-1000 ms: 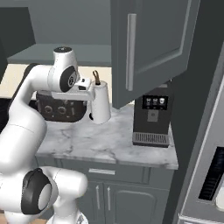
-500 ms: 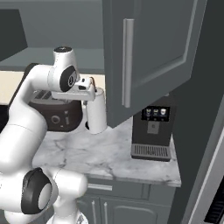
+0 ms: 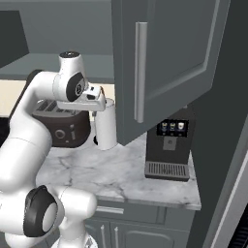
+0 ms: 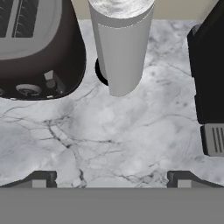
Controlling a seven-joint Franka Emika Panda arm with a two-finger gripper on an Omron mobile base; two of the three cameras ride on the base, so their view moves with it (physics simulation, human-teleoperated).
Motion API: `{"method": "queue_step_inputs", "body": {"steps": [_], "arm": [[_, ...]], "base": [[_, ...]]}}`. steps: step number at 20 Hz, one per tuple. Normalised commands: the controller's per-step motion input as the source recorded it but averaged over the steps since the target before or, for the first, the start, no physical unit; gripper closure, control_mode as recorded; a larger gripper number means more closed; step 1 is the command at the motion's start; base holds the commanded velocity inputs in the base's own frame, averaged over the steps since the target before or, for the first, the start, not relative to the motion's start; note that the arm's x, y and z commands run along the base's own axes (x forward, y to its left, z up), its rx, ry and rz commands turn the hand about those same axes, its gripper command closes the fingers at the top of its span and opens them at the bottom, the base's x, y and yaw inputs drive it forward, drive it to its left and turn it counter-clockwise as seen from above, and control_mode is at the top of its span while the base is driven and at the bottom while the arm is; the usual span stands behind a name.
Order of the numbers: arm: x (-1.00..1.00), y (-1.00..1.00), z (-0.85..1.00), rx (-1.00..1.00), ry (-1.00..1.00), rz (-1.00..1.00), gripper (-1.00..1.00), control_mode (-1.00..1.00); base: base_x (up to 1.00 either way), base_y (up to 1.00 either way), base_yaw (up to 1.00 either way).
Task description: Close all open cabinet doors.
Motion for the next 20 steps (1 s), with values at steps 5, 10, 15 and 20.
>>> {"method": "queue_step_inputs", "body": {"steps": [5, 10, 15, 20], "arm": [[0.00, 0.00, 0.00, 0.00, 0.00, 0.00, -1.00, 1.00], [0.00, 0.00, 0.00, 0.00, 0.00, 0.00, -1.00, 1.00], [-0.59, 0.00, 0.00, 0.00, -0.19, 0.00, -1.00, -1.00], [-0.76, 0.00, 0.00, 0.00, -0.25, 0.00, -1.00, -1.00]], "base": [[0.00, 0.00, 0.00], [-0.02, 0.00, 0.00], [0.00, 0.00, 0.00], [0.00, 0.00, 0.00]]}}
